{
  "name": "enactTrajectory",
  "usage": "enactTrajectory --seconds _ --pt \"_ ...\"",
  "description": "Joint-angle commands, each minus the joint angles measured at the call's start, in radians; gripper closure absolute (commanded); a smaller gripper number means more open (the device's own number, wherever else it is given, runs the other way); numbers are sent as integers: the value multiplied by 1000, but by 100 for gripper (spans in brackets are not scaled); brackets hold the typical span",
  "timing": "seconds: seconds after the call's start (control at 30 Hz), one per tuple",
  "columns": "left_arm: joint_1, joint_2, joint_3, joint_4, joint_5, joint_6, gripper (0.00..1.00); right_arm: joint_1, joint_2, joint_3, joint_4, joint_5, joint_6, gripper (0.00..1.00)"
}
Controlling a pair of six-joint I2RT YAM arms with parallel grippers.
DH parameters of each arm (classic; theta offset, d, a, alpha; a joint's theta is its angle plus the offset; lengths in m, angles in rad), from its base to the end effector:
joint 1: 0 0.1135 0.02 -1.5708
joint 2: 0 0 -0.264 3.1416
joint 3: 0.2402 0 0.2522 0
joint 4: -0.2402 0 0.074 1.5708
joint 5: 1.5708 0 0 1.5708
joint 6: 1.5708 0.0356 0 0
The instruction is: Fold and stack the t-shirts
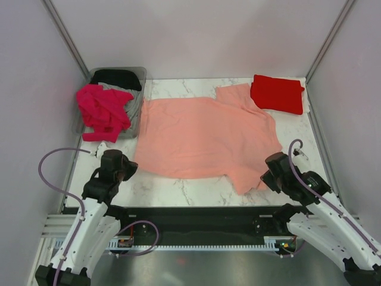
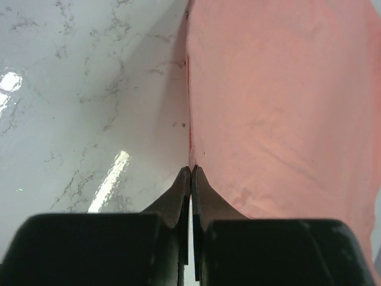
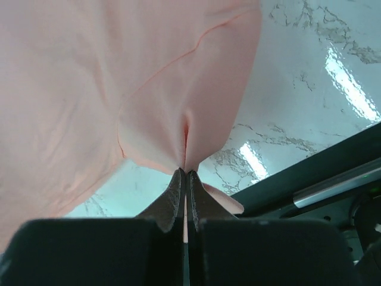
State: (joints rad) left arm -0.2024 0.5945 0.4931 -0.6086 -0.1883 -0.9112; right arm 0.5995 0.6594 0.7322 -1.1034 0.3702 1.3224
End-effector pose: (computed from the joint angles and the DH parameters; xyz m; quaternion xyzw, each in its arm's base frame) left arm 0.1323 -0.0204 0.2252 -0.3508 0.8349 -0.1470 0.3978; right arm 0.0951 0.0494 0.2610 0.3809 0.8687 0.1134 0.2956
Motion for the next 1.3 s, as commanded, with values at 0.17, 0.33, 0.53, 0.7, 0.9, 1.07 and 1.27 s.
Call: enactTrajectory --seconds 0.17,0.33,0.53,0.7,0.9,1.07,1.27 --pt "6 -156 125 -219 66 -60 98 5 -90 187 -222 67 11 100" --pt "6 -199 183 -312 69 -63 98 5 -118 223 -251 50 0 100" --pt "6 -41 196 -253 142 32 98 5 -8 254 -115 49 -156 100" --pt "6 86 211 -159 115 72 98 5 187 421 -50 157 -271 100" --pt "11 290 286 -97 73 130 98 -30 462 582 48 219 -457 100" --pt "38 450 360 -54 27 179 98 -107 660 612 145 128 -578 100" --pt "109 585 415 -8 50 233 98 -208 802 653 232 87 -661 100"
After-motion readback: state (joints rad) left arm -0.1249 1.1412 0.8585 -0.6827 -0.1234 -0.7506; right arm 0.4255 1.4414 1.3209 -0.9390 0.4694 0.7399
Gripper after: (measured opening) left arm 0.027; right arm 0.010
